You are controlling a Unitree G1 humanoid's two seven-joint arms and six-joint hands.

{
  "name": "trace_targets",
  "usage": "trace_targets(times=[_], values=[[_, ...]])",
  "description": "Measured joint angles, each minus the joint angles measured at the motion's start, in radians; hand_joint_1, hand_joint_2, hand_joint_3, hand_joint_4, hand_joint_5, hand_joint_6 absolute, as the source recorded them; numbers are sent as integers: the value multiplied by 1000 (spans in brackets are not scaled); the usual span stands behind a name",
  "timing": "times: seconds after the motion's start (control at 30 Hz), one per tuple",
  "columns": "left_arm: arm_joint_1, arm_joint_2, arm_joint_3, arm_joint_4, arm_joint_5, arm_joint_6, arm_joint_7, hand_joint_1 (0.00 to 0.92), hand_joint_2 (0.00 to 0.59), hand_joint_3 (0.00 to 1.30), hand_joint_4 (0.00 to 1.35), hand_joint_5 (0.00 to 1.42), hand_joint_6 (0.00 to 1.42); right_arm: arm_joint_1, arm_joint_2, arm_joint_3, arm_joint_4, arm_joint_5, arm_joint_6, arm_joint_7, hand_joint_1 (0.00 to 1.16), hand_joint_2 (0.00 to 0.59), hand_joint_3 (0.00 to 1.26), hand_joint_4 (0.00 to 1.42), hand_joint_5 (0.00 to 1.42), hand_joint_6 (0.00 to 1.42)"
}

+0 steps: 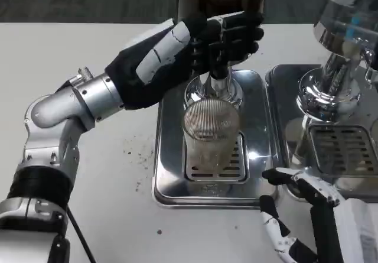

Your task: Grasp the cup under the faucet to collect the drink, then remove the cup.

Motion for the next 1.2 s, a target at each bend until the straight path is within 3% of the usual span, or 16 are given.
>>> trace_targets(times=[0.4,1.2], values=[[1,8,-3,34,77,-176,29,0,166,169,51,0,9,-8,0,-15,18,49,-70,-7,481,419,499,496,417,330],[28,46,-89,46,165,-426,116,0,149,176,46,0,0,-39,18,-46,22,123,-82,76,411,414,407,426,343,288]])
